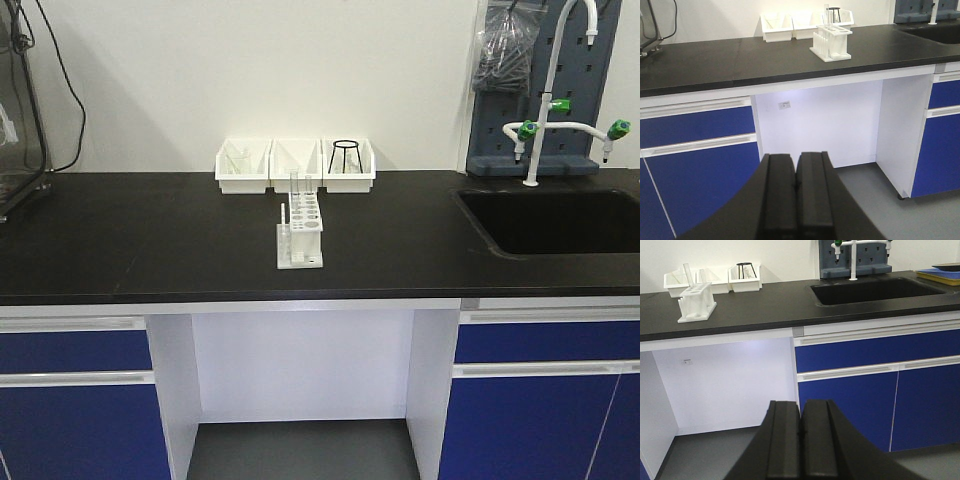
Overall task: Flip and reinsert test tube from rack
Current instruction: 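Drive the base forward toward the white test tube rack on the bench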
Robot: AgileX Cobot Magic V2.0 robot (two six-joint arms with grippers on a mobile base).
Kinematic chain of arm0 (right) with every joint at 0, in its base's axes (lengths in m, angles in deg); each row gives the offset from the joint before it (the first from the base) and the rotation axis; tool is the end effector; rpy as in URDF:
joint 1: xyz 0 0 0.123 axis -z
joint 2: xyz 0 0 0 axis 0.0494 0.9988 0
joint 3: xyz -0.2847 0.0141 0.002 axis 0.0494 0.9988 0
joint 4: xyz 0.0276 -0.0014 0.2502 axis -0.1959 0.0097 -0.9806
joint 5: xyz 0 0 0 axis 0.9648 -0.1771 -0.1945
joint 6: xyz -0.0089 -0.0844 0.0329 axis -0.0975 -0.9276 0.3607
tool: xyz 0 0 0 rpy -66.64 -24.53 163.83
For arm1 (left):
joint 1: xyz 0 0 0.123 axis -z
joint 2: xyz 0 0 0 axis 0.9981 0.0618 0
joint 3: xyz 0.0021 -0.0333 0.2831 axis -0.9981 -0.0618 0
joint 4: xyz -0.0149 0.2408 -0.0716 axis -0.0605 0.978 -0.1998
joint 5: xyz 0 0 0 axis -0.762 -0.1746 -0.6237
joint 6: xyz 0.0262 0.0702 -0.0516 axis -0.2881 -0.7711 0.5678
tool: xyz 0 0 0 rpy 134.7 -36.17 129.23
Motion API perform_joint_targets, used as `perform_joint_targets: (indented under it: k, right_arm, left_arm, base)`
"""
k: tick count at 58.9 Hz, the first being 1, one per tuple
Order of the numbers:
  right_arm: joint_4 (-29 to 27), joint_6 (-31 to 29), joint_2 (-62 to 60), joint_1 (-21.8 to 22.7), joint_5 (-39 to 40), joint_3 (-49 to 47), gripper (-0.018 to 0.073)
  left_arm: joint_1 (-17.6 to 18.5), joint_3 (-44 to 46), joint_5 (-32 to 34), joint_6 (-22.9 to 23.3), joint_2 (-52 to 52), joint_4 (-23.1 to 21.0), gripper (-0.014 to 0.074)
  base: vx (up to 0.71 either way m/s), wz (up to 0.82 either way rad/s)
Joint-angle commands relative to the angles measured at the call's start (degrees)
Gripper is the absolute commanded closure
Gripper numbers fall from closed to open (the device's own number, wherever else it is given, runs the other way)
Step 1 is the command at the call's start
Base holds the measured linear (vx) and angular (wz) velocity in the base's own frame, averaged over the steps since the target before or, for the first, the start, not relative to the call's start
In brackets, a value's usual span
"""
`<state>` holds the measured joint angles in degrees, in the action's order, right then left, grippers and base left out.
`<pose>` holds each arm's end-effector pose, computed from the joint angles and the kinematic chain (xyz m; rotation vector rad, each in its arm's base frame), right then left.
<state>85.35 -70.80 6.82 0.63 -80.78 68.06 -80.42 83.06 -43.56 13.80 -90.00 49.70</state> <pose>0.0561 -0.0042 0.1862 0.0888 1.6917 -0.0258 0.0553 -0.0025 0.1871 0.0802 1.6915 -0.0324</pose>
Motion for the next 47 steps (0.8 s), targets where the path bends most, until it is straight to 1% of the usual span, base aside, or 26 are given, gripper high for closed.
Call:
perform_joint_targets:
  k: [1, 47]
  right_arm:
    - [0.5, -0.7, -0.8, 0.4, 4.6, 0.1, 0.057]
    - [0.5, -0.7, -0.8, 0.4, 4.6, 0.1, 0.057]
  left_arm:
    - [0.0, 0.2, 4.3, 0.5, -0.5, -0.3, 0.0602]
    - [0.0, 0.2, 4.3, 0.5, -0.5, -0.3, 0.0602]
  base:
    - [0.0, 0.0]
    - [0.0, 0.0]
